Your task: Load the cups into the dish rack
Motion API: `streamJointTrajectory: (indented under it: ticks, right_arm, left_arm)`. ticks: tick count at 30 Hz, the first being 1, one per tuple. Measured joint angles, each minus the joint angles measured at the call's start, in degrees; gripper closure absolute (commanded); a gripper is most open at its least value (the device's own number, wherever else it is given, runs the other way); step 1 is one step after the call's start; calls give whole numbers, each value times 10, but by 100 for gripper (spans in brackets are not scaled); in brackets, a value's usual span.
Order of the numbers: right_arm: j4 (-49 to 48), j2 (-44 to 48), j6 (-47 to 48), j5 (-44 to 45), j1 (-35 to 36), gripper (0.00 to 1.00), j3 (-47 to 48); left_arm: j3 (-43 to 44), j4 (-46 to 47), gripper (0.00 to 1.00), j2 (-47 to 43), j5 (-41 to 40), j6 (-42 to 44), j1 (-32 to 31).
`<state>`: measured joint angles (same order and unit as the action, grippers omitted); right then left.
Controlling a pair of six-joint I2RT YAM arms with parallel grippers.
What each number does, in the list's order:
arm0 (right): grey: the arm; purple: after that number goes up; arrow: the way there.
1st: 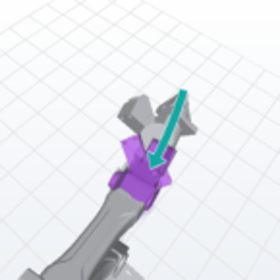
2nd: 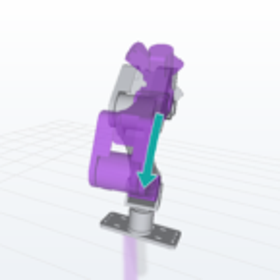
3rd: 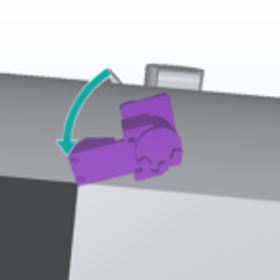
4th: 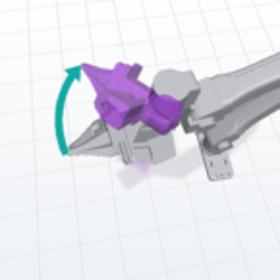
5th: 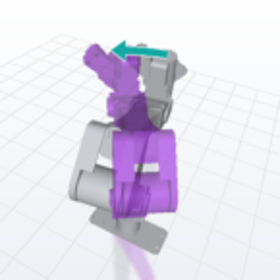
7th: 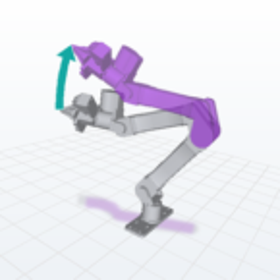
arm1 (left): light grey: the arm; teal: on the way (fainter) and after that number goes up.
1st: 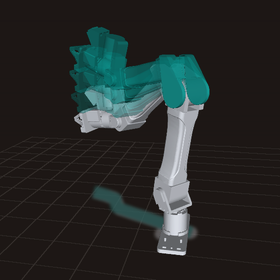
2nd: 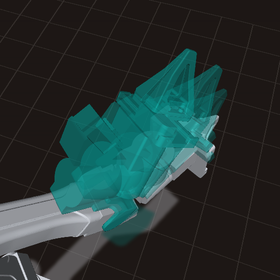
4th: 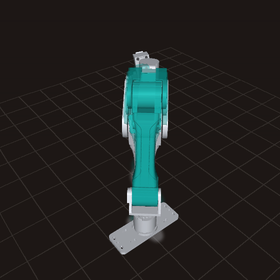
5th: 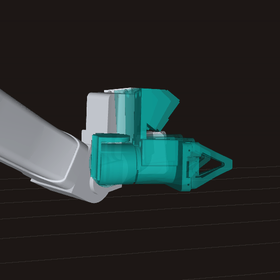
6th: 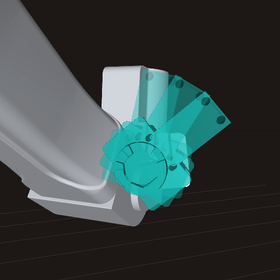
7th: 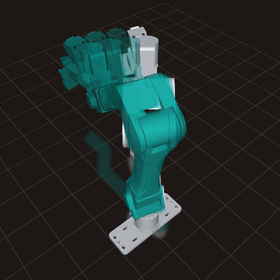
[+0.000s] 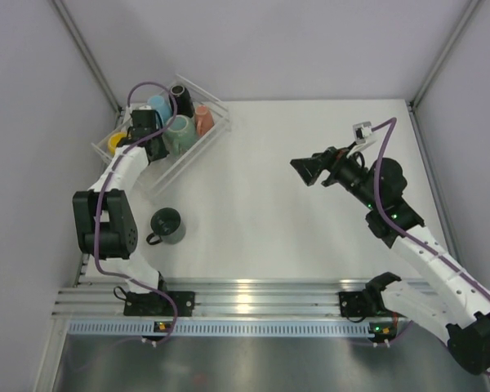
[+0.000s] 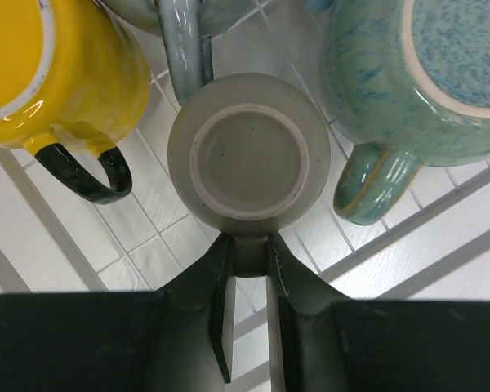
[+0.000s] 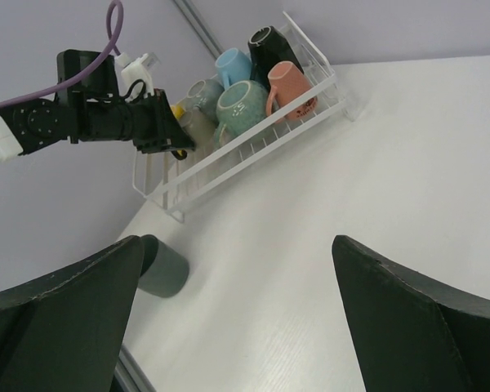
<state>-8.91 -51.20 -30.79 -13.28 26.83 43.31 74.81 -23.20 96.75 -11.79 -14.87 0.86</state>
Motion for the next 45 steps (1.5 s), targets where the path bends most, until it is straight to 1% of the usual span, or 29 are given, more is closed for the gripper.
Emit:
streamJointTrajectory:
  ticks: [8, 19, 23, 26, 27, 35, 37, 45]
  right_arm:
    - [4, 9, 8, 2, 0, 1, 0]
    - [5, 9, 8, 2, -1, 1, 0]
    - [5, 8, 8, 2, -1, 1, 0]
    - [5, 8, 8, 3, -1, 0, 0]
    - [5, 8, 8, 3, -1, 1, 0]
    - [7, 8, 8, 6, -1, 1, 0]
    - [10, 8, 8, 7, -1, 1, 0]
    - [21, 8, 6, 10, -2, 1, 0]
  left_arm:
    - [1, 0, 100, 14, 0, -2, 6]
    - [1, 0, 100, 22, 26, -7, 5]
    - [-1, 0, 87, 23, 37, -12, 5]
    - [-2, 0, 85, 28, 40, -16, 6]
    - [-2, 0, 82, 30, 41, -16, 5]
    - [-4, -6, 78, 32, 50, -17, 5]
    - [-4, -6, 74, 32, 50, -17, 5]
    - [-11, -7, 69, 31, 52, -19, 5]
